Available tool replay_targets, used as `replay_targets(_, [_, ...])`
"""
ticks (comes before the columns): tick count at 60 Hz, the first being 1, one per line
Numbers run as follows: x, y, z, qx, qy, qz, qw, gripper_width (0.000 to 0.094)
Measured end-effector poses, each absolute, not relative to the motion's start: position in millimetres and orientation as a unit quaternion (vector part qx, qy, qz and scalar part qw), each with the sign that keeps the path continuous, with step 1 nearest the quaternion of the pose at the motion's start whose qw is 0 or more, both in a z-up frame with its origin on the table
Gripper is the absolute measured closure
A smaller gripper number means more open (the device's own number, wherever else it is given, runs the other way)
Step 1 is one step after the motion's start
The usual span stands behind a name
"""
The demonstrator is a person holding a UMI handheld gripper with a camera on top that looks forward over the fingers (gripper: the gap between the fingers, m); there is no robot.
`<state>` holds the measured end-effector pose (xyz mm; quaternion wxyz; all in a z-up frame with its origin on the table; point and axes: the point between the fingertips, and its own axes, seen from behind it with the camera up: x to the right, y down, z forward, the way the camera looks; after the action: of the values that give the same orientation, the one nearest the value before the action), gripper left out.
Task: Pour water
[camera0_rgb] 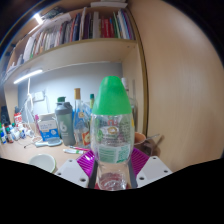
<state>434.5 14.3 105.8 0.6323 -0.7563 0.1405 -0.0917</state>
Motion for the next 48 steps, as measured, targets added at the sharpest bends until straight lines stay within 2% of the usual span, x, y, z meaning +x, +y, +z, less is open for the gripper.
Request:
replay_targets(6, [430.6,16.6,75.8,-0.775,0.133,-0.088,0.612,0.044])
replay_targets(8, [428.6,18.2,79.4,-0.764,0.132,-0.084,0.626,0.0447])
replay_targets(21, [427.6,17.4,74.5,-0.768,0.141,-0.082,0.619,0.0428])
replay_targets(25, [430.2,15.8,63.3,-0.791,0.151,-0.081,0.588,0.0336])
replay_targets(28, [431.7,8.6,56.9,-0.804,0.164,-0.079,0.566,0.0206])
replay_targets(30, [431.1,2.7,57.9,-0.806,0.173,-0.078,0.561,0.0074])
replay_targets(40, [406.2,-56.6,69.9,-0.814,0.187,-0.088,0.543,0.0097])
replay_targets(48, [358.7,-123.3,94.4,-0.819,0.187,-0.094,0.535,0.0097])
